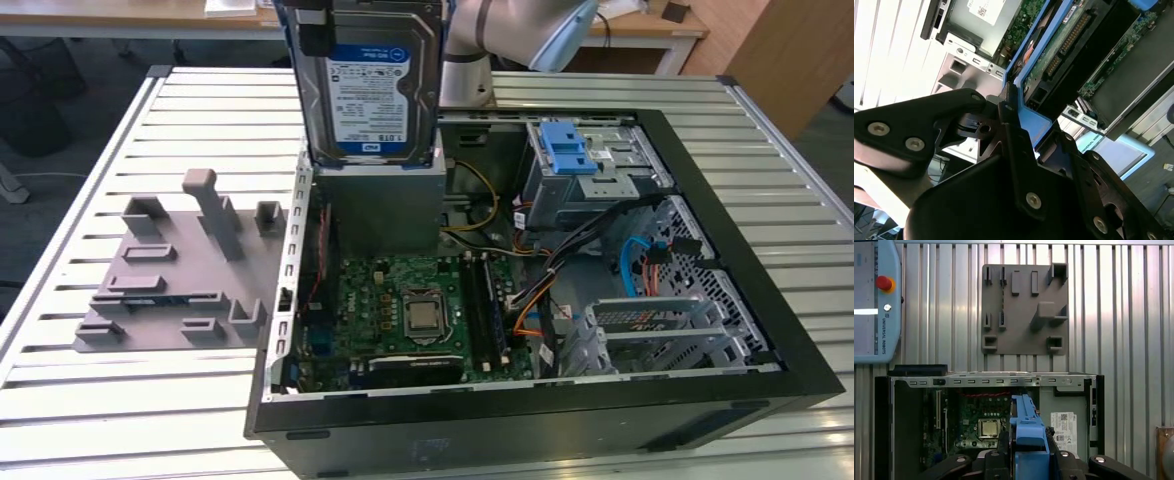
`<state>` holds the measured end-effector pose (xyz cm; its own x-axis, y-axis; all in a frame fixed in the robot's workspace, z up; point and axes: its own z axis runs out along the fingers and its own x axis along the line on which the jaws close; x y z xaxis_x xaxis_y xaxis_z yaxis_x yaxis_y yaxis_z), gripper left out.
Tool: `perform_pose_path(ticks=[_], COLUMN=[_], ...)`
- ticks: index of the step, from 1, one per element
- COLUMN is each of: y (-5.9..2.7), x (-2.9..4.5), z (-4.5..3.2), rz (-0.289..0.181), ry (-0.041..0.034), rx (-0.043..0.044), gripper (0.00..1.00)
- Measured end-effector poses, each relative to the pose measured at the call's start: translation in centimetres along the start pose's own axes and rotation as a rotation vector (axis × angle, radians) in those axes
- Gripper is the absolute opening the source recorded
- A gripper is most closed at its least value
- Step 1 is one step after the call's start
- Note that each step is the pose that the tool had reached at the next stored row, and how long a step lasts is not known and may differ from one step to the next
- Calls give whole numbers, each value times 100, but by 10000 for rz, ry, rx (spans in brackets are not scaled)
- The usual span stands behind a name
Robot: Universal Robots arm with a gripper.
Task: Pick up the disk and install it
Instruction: 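Pick up the disk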
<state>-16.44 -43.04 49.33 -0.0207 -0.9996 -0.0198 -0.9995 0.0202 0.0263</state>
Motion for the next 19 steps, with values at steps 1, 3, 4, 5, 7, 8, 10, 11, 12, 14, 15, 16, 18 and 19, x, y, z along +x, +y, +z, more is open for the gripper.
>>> perform_pose_path(ticks=[1, 3, 4, 5, 7, 8, 10, 11, 12, 14, 15, 16, 18, 19], y=[-13, -38, -50, -62, -88, -101, -124, -135, -146, -171, -186, -202, -233, -250], x=[0, 0, 0, 1, 8, 14, 27, 34, 42, 56, 62, 68, 78, 80], z=[0, -1, -1, -2, -2, -2, -2, -2, -2, -2, -2, -3, -3, -2], rz=[0, 0, 0, 0, 1, 1, 4, 6, 7, 10, 10, 11, 11, 11], ry=[0, 0, 1, 1, 1, 0, -1, -1, -1, -1, -1, 0, 1, -1], rx=[1, 0, 0, 0, 0, 0, 0, 0, 1, 1, 1, 0, -1, 0], gripper=[36, 36, 36, 36, 36, 36, 36, 36, 36, 36, 36, 36, 36, 36])
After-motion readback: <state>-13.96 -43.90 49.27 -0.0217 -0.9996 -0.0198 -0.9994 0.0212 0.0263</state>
